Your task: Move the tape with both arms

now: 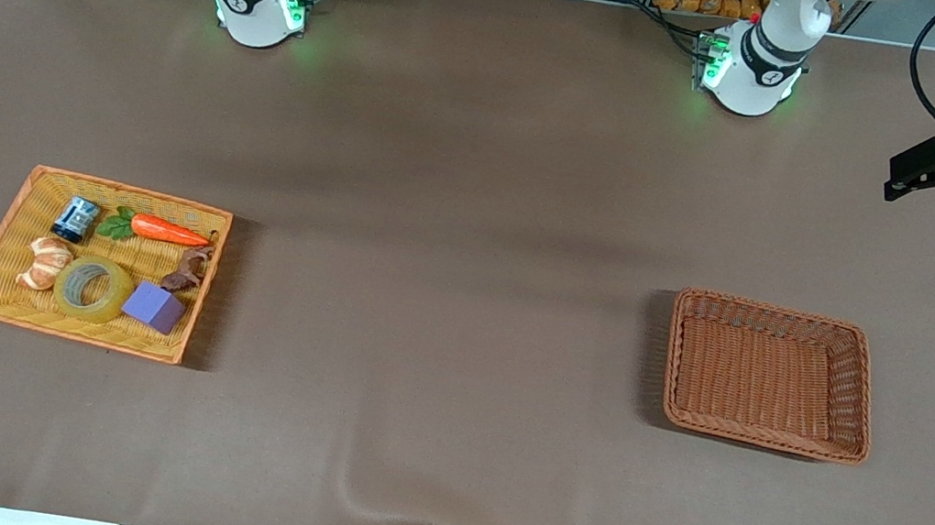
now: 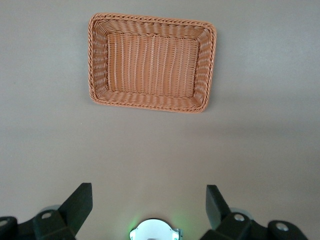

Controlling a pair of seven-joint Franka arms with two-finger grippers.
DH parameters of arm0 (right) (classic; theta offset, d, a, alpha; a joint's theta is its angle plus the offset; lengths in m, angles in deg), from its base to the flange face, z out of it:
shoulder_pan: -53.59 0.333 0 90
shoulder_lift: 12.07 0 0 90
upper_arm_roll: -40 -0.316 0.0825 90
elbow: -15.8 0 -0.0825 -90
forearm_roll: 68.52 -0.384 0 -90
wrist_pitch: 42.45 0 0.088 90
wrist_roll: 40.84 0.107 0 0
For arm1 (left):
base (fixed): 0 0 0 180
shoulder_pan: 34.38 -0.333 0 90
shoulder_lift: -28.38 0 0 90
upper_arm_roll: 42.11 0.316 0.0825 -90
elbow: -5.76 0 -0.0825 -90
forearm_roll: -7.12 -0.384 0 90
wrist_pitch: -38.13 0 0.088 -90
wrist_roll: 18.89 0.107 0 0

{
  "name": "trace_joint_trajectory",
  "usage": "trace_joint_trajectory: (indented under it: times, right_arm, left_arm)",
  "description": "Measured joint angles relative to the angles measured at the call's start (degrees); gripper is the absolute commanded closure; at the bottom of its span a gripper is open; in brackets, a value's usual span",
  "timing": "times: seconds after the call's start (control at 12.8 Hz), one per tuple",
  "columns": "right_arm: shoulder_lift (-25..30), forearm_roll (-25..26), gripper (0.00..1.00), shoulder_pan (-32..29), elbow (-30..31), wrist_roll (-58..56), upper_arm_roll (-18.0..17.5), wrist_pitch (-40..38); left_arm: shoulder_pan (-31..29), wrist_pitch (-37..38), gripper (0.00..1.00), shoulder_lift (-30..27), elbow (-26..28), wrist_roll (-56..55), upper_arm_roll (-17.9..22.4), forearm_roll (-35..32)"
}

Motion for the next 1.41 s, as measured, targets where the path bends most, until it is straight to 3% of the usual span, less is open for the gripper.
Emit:
trace_joint_trajectory:
  times: [1.41]
  right_arm:
    - [-0.27, 0.00, 0.00, 0.00, 0.28, -0.01, 0.05, -0.93]
  left_arm:
    - [0.01, 0.63, 0.00, 0.22, -0.27, 0.00, -0.12, 0.00]
